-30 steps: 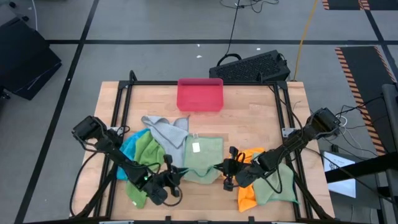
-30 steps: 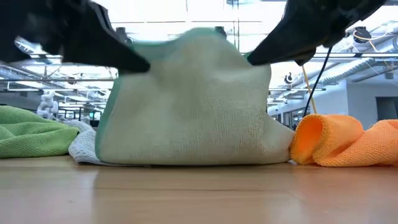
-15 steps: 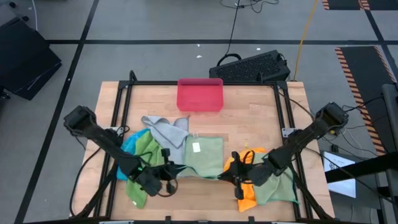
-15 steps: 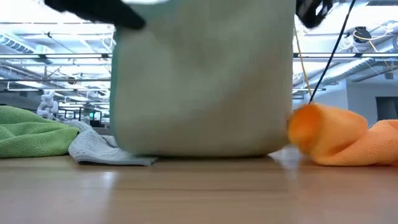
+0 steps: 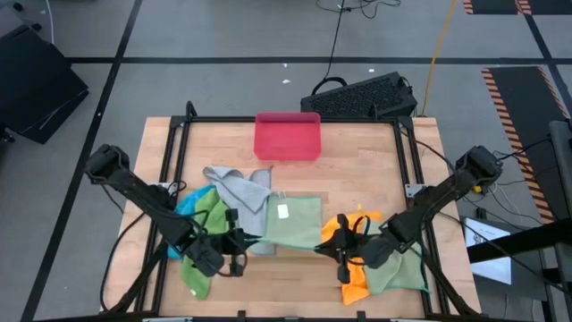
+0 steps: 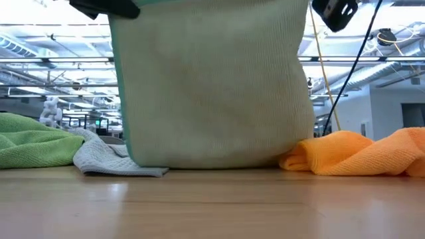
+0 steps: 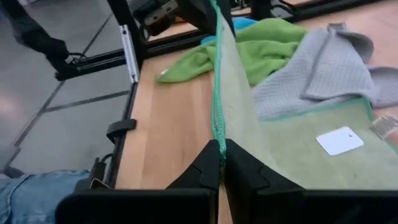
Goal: Fold microfiber towels
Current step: Fold the top light green towel
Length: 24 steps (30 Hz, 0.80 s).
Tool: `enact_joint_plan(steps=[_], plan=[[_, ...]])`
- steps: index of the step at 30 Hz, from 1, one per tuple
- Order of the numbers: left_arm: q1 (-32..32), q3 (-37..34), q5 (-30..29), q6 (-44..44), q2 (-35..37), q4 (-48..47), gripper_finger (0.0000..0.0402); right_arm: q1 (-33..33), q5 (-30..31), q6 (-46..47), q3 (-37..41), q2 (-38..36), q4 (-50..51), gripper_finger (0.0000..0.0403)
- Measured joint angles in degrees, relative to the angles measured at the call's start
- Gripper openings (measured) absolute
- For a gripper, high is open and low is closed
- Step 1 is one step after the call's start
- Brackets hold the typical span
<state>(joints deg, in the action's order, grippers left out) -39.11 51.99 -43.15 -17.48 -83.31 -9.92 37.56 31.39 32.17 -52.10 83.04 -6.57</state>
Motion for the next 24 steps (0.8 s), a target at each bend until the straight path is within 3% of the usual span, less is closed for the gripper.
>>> enact_joint_plan(steps=[7, 15, 19, 24], plan=[[4.60, -0.04, 1.72, -0.73, -0.04, -3.60, 0.0005, -2.93, 1.80, -0.05, -0.01, 0.14, 6.09, 0.0004], [14.38, -2.53, 5.46, -0.04, -0.04, -5.63, 0.0006, -11.76, -0.55, -1.39, 0.00, 0.14, 17.53, 0.0004], [17.84, -4.11, 8.44, 0.27, -0.07, -5.39, 0.0006, -14.83, -6.53, -2.21, -0.02, -0.74, 19.63, 0.0004], [17.85, -3.98, 13.35, 3.42, 1.41, -2.10, 0.0006, -15.26, -14.78, -5.90, 0.02, -3.46, 16.44, 0.0004]])
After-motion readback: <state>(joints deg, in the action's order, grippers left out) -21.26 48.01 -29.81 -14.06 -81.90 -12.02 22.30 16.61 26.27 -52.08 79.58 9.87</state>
